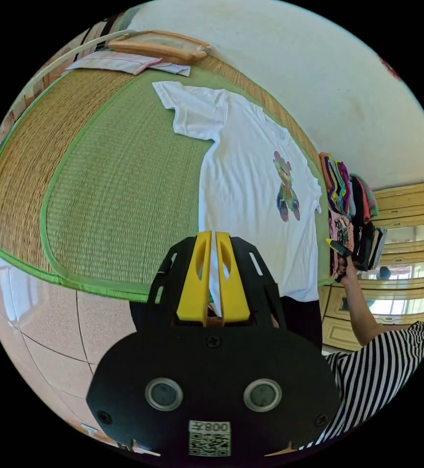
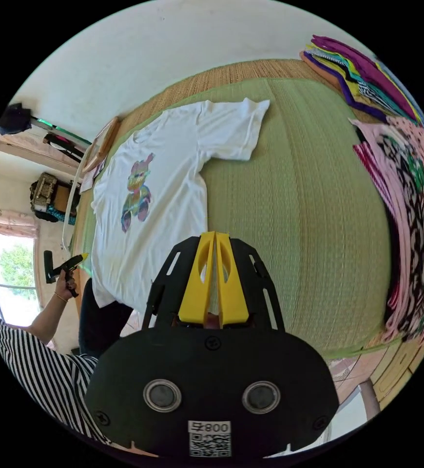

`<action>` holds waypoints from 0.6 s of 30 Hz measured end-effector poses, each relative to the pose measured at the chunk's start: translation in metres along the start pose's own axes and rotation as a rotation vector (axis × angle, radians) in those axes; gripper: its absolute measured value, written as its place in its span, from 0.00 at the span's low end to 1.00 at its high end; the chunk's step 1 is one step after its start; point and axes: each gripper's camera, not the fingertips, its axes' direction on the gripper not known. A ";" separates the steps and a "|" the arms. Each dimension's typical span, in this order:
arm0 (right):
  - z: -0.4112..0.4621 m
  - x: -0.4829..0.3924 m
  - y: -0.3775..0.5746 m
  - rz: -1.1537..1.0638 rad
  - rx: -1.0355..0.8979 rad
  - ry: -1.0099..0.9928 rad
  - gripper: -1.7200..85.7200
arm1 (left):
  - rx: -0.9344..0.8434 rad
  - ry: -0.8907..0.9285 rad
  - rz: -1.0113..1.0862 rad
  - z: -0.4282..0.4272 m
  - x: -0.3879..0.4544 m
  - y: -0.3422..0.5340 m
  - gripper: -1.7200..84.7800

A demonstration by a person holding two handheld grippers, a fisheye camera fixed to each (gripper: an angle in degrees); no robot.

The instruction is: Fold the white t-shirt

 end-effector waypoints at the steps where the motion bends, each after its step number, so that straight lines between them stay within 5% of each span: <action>1: -0.001 0.003 0.011 0.013 -0.008 -0.010 0.02 | -0.007 0.010 -0.011 0.001 -0.004 0.008 0.05; 18: -0.009 0.035 0.135 0.086 -0.127 -0.123 0.09 | -0.163 -0.039 0.035 0.077 -0.022 0.056 0.10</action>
